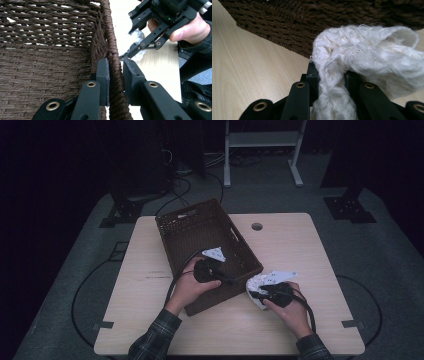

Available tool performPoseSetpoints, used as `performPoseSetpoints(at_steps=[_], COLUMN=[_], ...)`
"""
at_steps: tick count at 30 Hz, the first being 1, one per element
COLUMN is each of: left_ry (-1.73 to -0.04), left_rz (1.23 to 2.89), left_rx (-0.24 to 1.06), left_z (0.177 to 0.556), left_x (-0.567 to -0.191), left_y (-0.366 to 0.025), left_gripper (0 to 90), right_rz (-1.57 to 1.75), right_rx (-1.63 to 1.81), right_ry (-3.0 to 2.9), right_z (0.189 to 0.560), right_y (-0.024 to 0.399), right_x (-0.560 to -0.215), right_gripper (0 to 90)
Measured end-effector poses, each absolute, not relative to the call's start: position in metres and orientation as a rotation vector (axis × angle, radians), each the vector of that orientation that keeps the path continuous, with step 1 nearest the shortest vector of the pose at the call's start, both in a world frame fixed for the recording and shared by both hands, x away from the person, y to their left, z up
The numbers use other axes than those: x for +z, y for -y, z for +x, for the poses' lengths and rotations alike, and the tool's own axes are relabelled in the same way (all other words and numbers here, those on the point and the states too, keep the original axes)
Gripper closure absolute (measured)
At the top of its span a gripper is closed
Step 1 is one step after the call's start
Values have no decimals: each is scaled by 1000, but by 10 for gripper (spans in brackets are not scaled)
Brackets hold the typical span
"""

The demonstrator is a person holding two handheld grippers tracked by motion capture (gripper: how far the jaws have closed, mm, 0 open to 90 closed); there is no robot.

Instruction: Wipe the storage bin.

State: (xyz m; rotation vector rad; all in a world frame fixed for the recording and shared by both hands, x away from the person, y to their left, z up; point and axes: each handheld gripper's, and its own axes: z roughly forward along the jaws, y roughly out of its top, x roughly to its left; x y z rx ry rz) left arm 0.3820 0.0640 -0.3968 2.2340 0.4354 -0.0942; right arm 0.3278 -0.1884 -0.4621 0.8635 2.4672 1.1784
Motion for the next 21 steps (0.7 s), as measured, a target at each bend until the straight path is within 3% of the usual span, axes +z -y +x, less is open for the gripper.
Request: performPoseSetpoints(at_steps=[21], left_ry=[-435], left_rz=[2233], left_rx=[-91], left_z=[382], left_x=[-397], left_y=[-64], left_gripper=[751], right_rz=[908], right_rx=[1111], right_ry=[-2546], right_z=[333], right_y=[185], right_x=[-479], right_gripper=[713])
